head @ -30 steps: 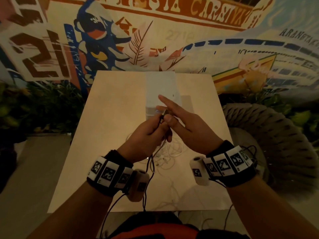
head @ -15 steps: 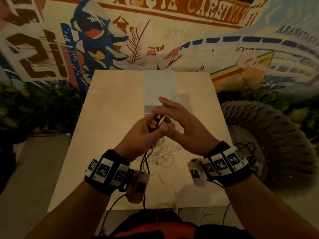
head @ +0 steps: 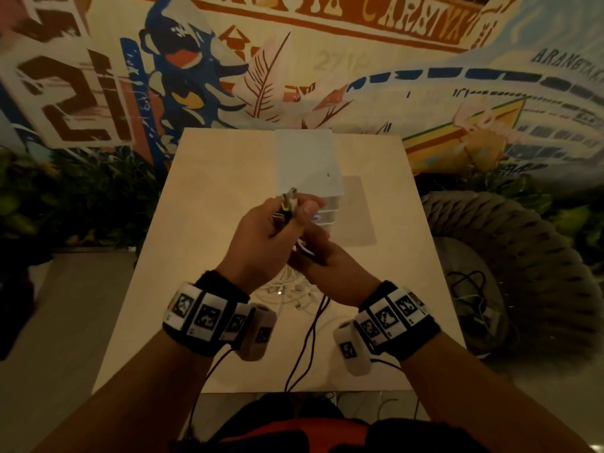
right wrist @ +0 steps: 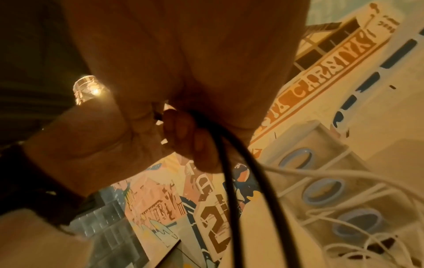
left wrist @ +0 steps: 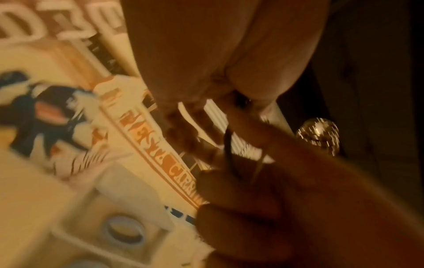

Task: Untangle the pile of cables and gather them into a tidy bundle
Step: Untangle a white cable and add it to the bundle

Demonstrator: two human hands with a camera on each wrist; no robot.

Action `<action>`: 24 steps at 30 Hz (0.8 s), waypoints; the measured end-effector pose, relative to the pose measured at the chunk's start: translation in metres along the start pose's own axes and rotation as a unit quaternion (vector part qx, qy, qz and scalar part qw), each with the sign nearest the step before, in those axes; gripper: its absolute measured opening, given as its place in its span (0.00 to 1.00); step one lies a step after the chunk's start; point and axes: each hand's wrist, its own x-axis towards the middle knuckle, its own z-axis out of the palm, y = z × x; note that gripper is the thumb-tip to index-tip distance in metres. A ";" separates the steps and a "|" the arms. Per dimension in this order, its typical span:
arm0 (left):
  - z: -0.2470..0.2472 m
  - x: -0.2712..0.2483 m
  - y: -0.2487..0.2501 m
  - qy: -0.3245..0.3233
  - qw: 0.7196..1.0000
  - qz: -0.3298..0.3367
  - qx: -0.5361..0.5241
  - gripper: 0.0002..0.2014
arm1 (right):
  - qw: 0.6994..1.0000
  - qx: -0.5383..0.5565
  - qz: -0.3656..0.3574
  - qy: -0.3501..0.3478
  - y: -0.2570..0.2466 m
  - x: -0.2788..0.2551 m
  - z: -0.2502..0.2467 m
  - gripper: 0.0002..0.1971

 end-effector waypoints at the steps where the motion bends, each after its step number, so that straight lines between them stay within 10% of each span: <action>1: -0.001 0.000 -0.002 0.007 0.999 0.011 0.033 0.08 | 1.000 -0.004 0.003 -0.006 0.002 -0.001 -0.001 0.24; 4: -0.008 0.000 -0.001 -0.011 1.000 -0.027 0.002 0.15 | 0.997 0.059 0.014 -0.053 -0.003 -0.003 -0.004 0.12; 24: -0.007 0.005 0.001 -0.022 0.992 -0.103 -0.070 0.21 | 0.996 0.088 0.008 -0.013 0.004 -0.003 -0.001 0.16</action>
